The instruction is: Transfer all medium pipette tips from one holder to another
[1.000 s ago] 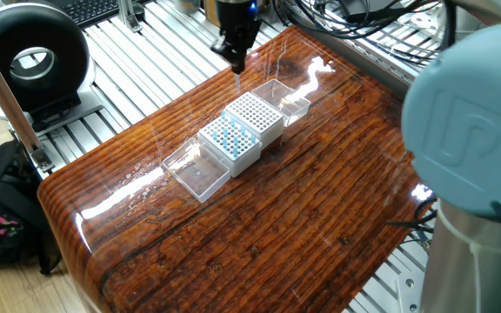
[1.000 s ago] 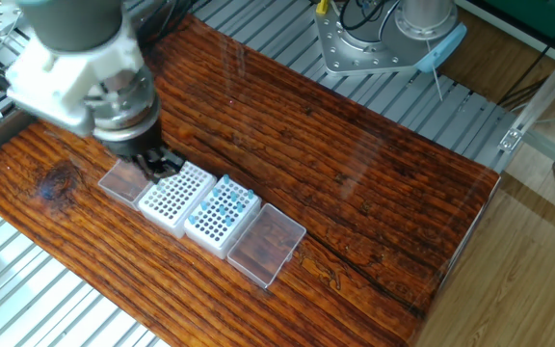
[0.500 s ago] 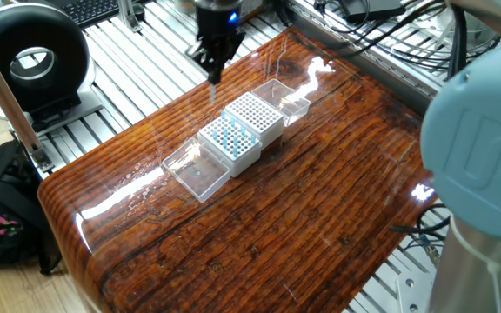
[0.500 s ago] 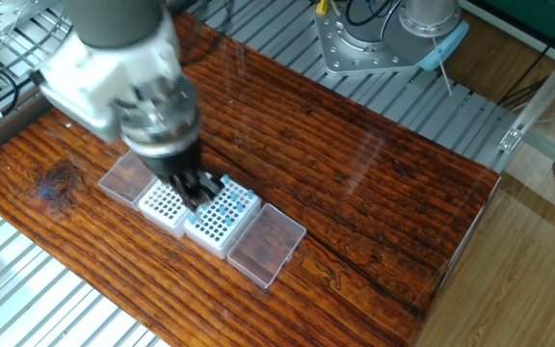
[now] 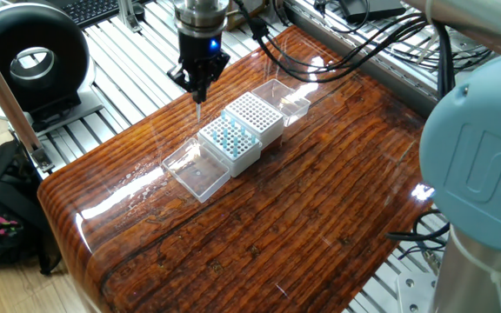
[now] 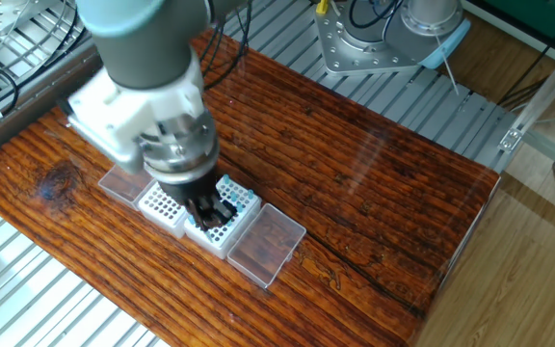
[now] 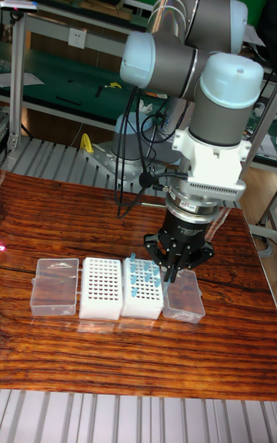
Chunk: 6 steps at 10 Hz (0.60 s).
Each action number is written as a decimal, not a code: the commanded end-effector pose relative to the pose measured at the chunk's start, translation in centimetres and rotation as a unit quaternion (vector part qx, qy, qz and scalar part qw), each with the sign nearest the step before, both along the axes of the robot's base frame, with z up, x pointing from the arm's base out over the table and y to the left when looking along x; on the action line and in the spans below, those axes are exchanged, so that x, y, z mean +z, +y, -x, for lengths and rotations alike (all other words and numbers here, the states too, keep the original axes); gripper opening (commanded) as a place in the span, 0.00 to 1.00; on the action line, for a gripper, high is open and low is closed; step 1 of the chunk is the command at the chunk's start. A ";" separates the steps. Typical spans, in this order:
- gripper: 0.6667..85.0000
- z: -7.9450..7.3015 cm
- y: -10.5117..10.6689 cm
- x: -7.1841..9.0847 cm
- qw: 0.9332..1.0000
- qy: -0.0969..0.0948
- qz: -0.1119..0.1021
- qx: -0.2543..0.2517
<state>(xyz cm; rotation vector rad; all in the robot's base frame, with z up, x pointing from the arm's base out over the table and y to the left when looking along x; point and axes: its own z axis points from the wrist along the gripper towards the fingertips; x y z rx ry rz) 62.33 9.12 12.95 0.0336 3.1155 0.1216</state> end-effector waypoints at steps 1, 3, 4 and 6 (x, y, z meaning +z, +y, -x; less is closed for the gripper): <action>0.08 0.9 0.1 -0.8 1.000 0.017 0.009 -0.003; 0.07 0.8 -0.2 -1.3 1.000 0.018 0.014 0.003; 0.07 0.8 -0.2 -1.4 1.000 0.018 0.013 0.004; 0.07 0.9 -0.3 -1.4 1.000 0.020 0.015 0.007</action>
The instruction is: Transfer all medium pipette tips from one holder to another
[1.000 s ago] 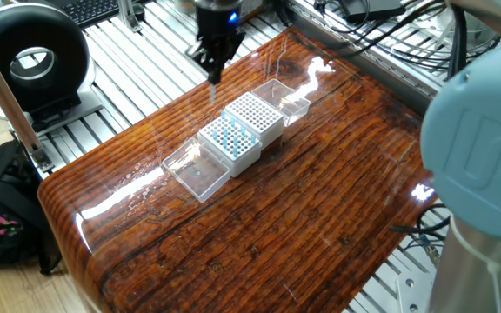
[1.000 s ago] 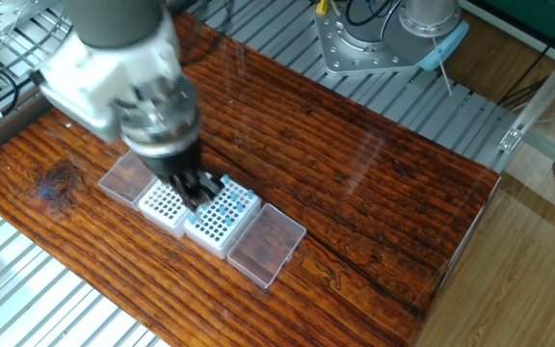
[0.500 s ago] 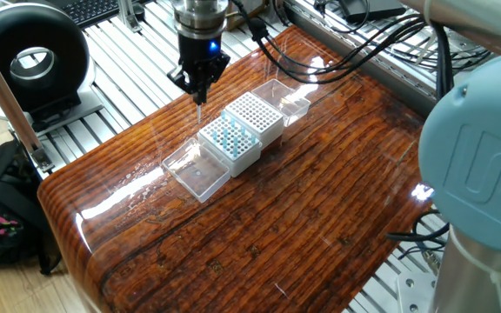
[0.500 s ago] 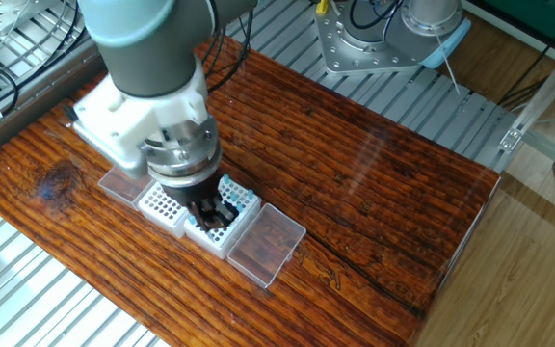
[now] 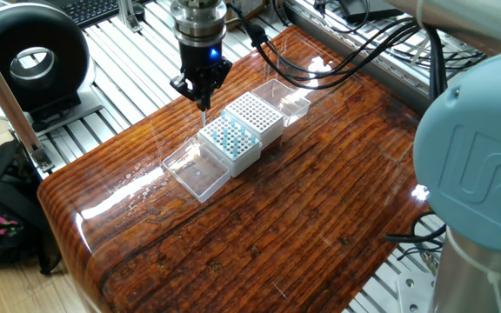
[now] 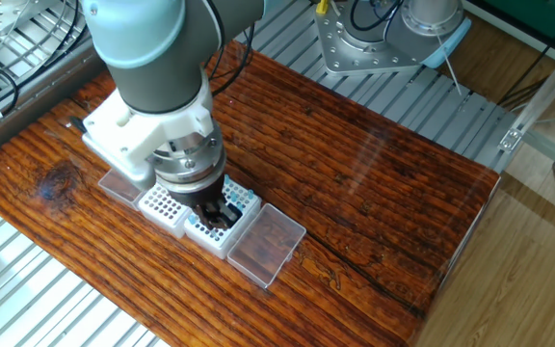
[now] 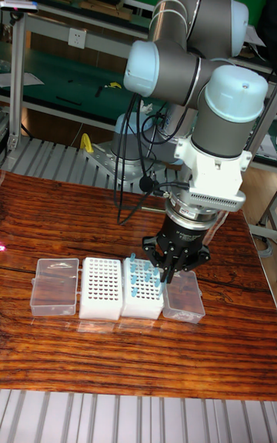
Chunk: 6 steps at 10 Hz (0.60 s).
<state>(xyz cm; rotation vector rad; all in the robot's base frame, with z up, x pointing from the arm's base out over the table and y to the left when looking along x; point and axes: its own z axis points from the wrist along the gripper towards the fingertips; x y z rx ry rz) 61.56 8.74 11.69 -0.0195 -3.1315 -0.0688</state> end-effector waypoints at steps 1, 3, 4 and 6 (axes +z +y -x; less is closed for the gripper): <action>0.07 0.2 0.0 -0.3 1.000 0.005 -0.002 0.002; 0.07 0.2 -0.1 -0.5 1.000 0.006 0.001 0.005; 0.07 0.1 -0.2 -0.6 1.000 0.006 0.001 0.005; 0.09 0.1 0.0 -0.7 1.000 0.007 -0.002 0.008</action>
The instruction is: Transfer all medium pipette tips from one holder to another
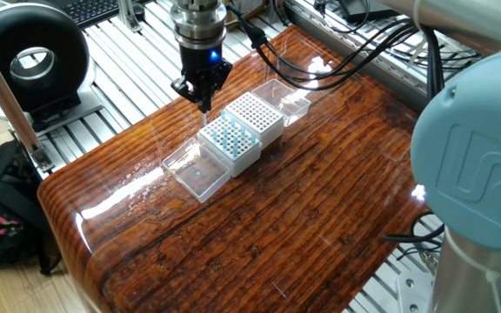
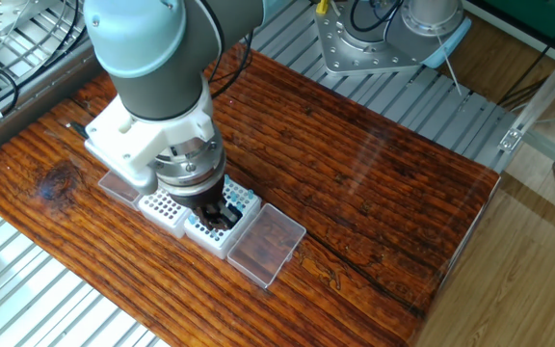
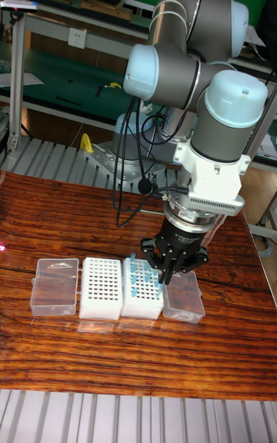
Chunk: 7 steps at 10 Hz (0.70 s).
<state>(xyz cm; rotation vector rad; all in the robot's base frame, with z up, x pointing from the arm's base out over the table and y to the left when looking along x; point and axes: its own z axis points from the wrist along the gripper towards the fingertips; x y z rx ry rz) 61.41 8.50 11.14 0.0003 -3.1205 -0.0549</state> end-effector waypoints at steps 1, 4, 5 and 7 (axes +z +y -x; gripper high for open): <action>0.16 -0.2 0.3 -0.1 1.000 -0.001 -0.008 0.006; 0.28 -0.3 0.4 -0.3 1.000 -0.001 -0.012 0.013; 0.29 -0.4 0.2 -0.4 1.000 -0.003 -0.008 0.015; 0.29 -0.7 -0.8 -0.5 1.000 -0.007 0.008 0.019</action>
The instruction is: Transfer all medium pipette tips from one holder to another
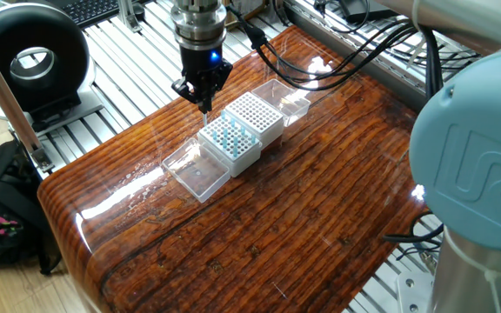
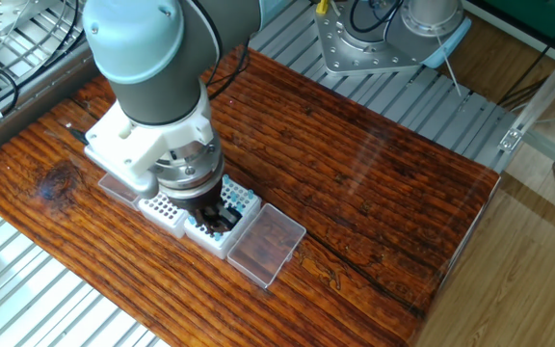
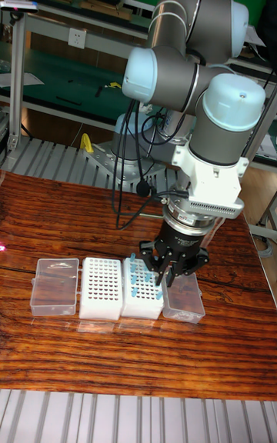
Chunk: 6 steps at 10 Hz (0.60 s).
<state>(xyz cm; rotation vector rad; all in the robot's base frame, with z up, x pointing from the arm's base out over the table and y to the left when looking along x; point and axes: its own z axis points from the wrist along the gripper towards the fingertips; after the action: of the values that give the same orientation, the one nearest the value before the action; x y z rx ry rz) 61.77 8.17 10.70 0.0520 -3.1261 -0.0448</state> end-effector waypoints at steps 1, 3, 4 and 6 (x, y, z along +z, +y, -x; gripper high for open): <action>0.29 -0.7 -0.9 0.0 1.000 -0.004 0.005 0.004; 0.09 -1.2 -0.2 0.4 1.000 -0.006 -0.020 -0.014; 0.00 -1.9 -1.3 0.6 1.000 -0.012 -0.006 -0.017; 0.00 -2.4 -2.6 0.8 1.000 -0.015 0.006 -0.023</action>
<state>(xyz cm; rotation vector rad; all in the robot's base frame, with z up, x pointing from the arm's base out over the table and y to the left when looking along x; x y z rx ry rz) 63.38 6.55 11.09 0.0127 -3.1479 -0.0309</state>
